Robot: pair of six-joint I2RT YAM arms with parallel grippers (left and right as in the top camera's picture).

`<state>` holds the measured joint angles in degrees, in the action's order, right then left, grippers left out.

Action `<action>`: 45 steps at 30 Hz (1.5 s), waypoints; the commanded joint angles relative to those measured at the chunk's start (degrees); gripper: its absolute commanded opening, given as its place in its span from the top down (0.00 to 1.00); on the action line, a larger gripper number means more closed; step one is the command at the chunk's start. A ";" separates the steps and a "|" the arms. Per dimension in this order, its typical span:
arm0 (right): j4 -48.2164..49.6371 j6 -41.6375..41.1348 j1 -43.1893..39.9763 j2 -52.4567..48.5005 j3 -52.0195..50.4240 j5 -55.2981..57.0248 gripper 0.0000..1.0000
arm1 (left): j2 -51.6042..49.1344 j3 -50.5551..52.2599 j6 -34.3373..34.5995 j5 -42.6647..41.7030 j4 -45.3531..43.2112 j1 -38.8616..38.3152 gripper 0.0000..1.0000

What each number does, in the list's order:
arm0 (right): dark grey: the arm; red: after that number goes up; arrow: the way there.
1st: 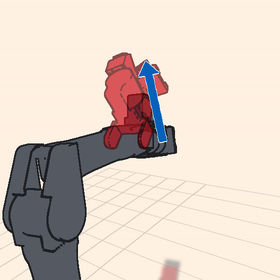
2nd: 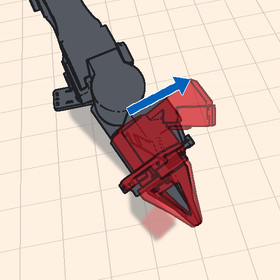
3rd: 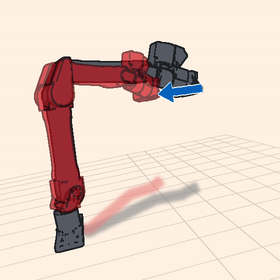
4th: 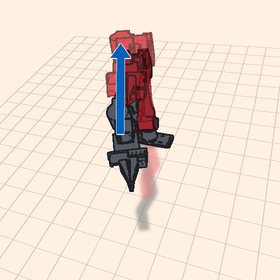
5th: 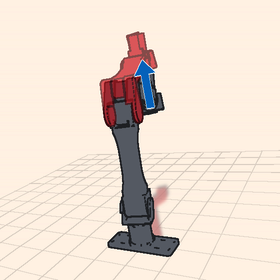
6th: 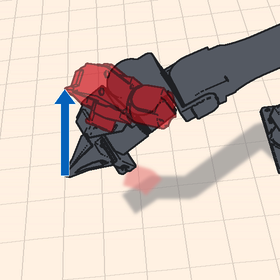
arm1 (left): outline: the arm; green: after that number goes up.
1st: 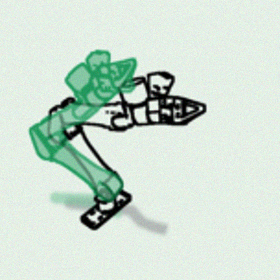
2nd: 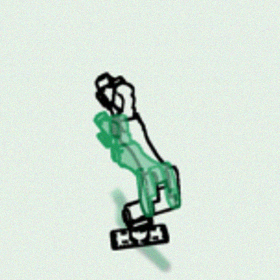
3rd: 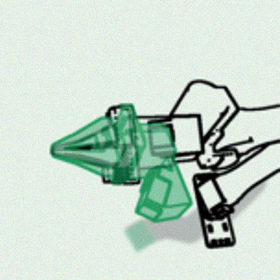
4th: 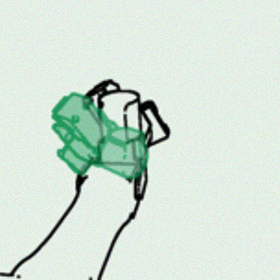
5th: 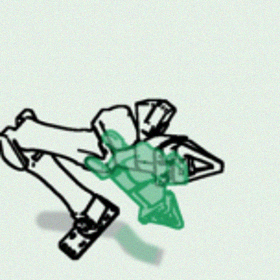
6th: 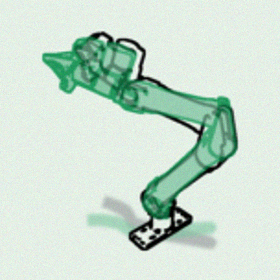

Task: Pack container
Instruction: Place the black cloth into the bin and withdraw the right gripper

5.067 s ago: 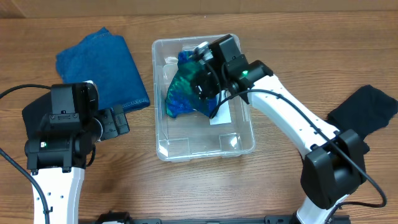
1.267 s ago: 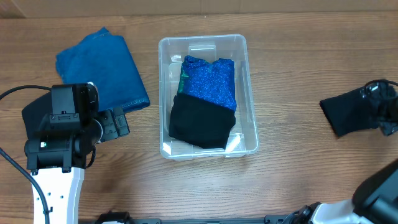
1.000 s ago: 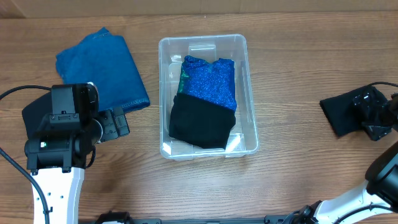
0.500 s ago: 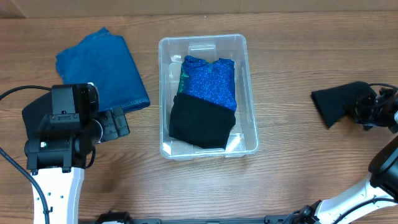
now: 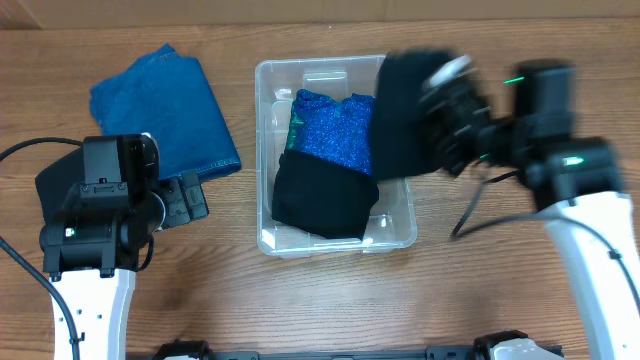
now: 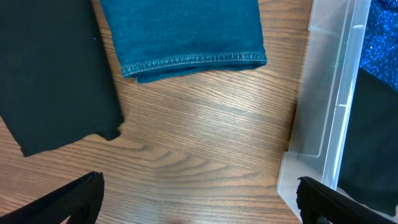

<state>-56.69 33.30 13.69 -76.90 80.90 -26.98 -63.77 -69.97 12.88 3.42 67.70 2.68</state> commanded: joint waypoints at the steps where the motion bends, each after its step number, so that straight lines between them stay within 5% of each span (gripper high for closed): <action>1: -3.65 18.86 12.20 -1.88 0.17 12.37 0.96 | 0.00 -1.44 -1.07 -0.46 -0.26 0.31 0.00; 6: -7.34 21.14 21.31 -10.14 0.17 12.61 0.96 | 0.00 -1.44 -1.07 -0.48 -0.20 0.31 0.00; 16: -9.57 23.74 22.53 -18.29 0.15 17.97 0.96 | 0.00 -1.44 -1.09 -0.46 -0.39 0.31 0.00; 17: -7.45 21.81 22.12 -18.38 0.15 20.52 0.69 | 0.00 -1.44 -1.07 -0.46 -0.42 0.31 0.00; 18: -4.09 18.01 21.51 -18.45 0.15 23.74 0.00 | 0.00 -1.44 -1.07 -0.46 -0.42 0.31 0.00; 23: 7.82 0.39 20.52 -17.49 0.20 43.50 0.00 | 0.02 -1.44 -1.09 -0.46 0.02 0.31 0.00; 26: 9.07 -2.45 21.51 -13.62 0.20 43.06 0.00 | 0.00 -1.44 -1.09 -0.46 -0.02 0.31 0.00; 29: 6.86 -3.52 21.70 -10.84 0.20 28.02 0.00 | 0.00 -1.44 -1.09 -0.46 -0.09 0.31 0.00; 30: 5.92 -3.30 21.70 -10.91 0.13 23.04 0.16 | 0.00 -1.44 -1.09 -0.44 -0.22 0.31 0.00; 32: 5.16 -3.89 21.88 -12.74 -0.39 16.48 0.71 | 0.00 -1.44 -1.09 -0.44 -0.33 0.31 0.00; 33: 5.81 -6.93 22.03 -14.29 -1.05 16.17 0.85 | 0.00 -1.44 -1.07 -0.48 -0.31 0.31 0.00; 38: 14.56 -9.68 22.03 -28.63 -2.32 15.72 0.87 | 0.00 -1.44 -1.05 -0.50 -0.22 0.31 0.00; 41: 18.84 -12.59 22.03 -36.65 -2.32 15.72 0.76 | 0.00 -1.44 -1.05 -0.52 -0.20 0.31 0.00; 45: 15.21 -15.78 22.03 -38.99 -1.75 19.69 0.87 | 0.00 -1.44 -1.07 -0.48 0.37 0.31 0.00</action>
<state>-38.98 21.63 35.46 -113.36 80.01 -11.77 -63.79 -70.04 12.91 3.42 67.83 2.68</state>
